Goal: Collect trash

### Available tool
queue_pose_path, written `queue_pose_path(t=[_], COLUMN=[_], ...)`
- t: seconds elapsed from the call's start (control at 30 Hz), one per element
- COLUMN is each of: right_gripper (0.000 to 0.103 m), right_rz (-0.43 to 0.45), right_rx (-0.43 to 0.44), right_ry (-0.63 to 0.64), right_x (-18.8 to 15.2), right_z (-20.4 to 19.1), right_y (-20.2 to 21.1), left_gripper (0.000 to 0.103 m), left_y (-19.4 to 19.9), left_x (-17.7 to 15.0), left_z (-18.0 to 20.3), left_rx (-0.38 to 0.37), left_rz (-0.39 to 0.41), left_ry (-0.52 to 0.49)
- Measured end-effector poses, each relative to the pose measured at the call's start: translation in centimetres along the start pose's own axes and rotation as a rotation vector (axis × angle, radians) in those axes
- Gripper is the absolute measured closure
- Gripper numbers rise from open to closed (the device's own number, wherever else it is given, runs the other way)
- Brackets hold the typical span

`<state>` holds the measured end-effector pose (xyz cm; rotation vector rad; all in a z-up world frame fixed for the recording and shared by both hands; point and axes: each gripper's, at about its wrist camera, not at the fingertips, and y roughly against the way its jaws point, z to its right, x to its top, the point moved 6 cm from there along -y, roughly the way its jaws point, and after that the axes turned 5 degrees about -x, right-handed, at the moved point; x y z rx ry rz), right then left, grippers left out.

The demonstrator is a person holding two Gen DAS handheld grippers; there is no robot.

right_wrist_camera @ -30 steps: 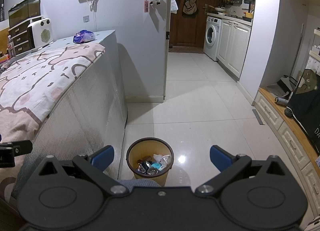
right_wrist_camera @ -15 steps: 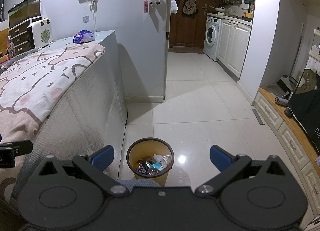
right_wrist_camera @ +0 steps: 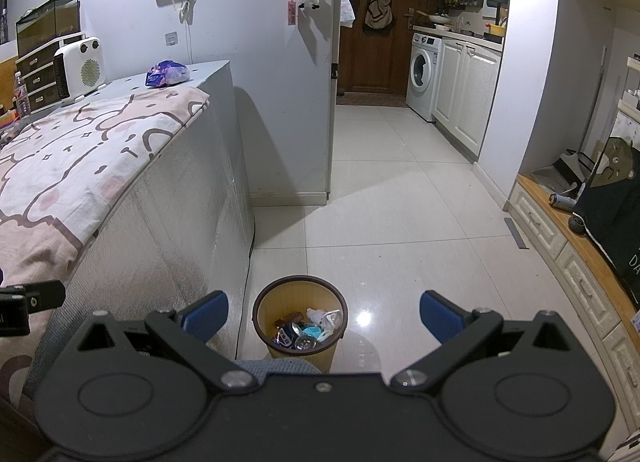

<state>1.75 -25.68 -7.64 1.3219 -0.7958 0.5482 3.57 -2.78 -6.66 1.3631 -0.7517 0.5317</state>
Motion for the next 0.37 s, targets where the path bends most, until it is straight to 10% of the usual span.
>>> queue_pose_path(t=[0.37], right_gripper=[0.0], right_rz=[0.001], right_rx=[0.0], right_ry=[-0.001], right_x=[-0.01], right_z=[0.0], right_y=[0.02], left_gripper=[0.0], left_y=[0.14], left_x=[0.26], left_z=[0.24], left_rx=[0.0], left_rz=[0.005], left_ry=[-0.002])
